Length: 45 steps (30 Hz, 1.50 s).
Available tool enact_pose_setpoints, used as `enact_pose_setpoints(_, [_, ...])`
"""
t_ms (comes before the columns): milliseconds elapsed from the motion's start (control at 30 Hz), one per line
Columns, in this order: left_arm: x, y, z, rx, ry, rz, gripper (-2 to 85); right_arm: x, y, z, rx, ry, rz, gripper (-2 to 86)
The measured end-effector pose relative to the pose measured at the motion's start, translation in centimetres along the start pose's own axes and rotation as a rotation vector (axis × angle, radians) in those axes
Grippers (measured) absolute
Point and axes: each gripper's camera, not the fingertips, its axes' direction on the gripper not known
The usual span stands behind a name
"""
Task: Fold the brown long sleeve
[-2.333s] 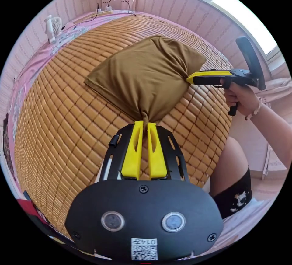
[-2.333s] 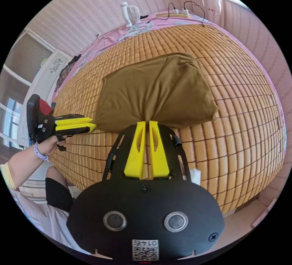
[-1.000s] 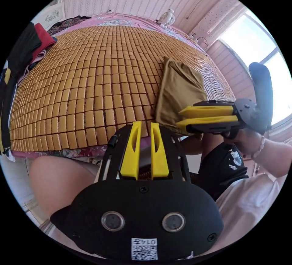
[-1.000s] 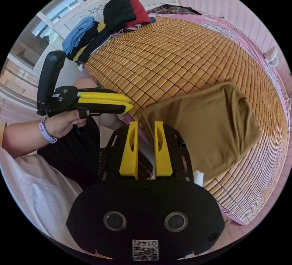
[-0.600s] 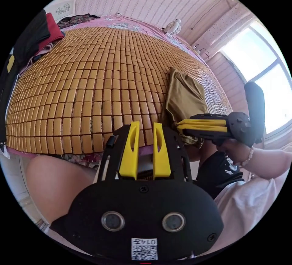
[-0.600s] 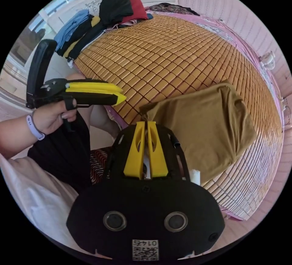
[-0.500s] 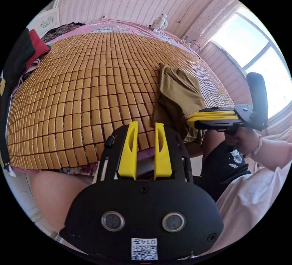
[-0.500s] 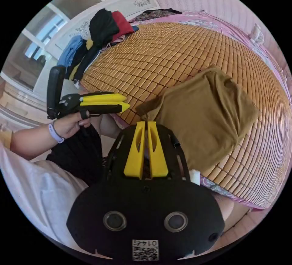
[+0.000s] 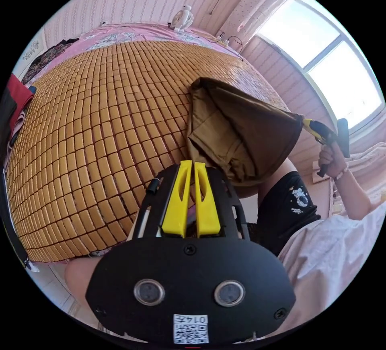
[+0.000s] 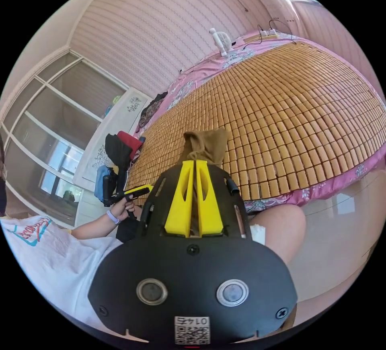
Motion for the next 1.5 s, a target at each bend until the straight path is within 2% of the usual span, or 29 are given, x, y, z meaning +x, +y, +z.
enact_pose_setpoints(167, [0.4, -3.8, -12.5, 0.235, 0.069, 0.003, -0.9, -1.7, -2.8, -6.8, 0.200, -0.079, -0.062, 0.2])
enact_pose_setpoints(367, [4.2, -8.3, -31.9, 0.529, -0.032, 0.165, -1.0, -8.5, -8.0, -13.1, 0.348, -0.116, -0.222, 0.0])
enact_pose_setpoints(433, [6.3, -8.7, -40.1, 0.662, -0.073, 0.223, -1.0, -11.0, -9.4, -15.0, 0.403, -0.189, -0.274, 0.0])
enact_pose_setpoints(633, [12.7, -7.0, -58.7, 1.009, -0.204, 0.327, -1.0, -23.3, -13.1, -21.9, 0.587, -0.319, -0.527, 0.0])
enact_pose_setpoints(700, [14.2, -6.7, -62.4, 1.063, -0.238, 0.334, -1.0, -27.9, -14.1, -23.8, 0.613, -0.323, -0.608, 0.0])
enact_pose_setpoints(833, [14.5, -7.0, -65.9, 1.074, -0.329, 0.256, -1.0, -33.5, -14.6, -23.8, 0.600, -0.210, -0.689, -0.1])
enact_pose_setpoints(967, [12.4, -5.4, -68.0, 1.141, -0.192, 0.156, -1.0, -36.2, -14.5, -24.6, 0.562, -0.259, -0.687, -0.1])
enact_pose_setpoints(1167, [18.1, -2.3, -73.8, 1.305, -0.175, 0.276, -1.0, -40.7, -9.9, -31.9, 0.793, -0.393, -0.782, -0.1])
enact_pose_setpoints(1233, [20.0, -0.8, -76.3, 1.400, -0.152, 0.313, -1.0, -42.2, -9.0, -33.5, 0.823, -0.397, -0.812, -0.1])
enact_pose_setpoints(1333, [22.4, -0.2, -78.1, 1.426, -0.163, 0.350, -1.0, -44.8, -7.9, -34.8, 0.822, -0.337, -0.852, 0.0])
enact_pose_setpoints(1467, [25.2, 1.9, -81.3, 1.521, -0.141, 0.405, -1.0, -47.7, -4.7, -39.6, 0.949, -0.520, -0.942, -0.1])
enact_pose_setpoints(1500, [26.4, 2.8, -82.4, 1.578, -0.176, 0.444, -1.0, -49.3, -3.6, -40.6, 1.011, -0.460, -0.980, -0.2])
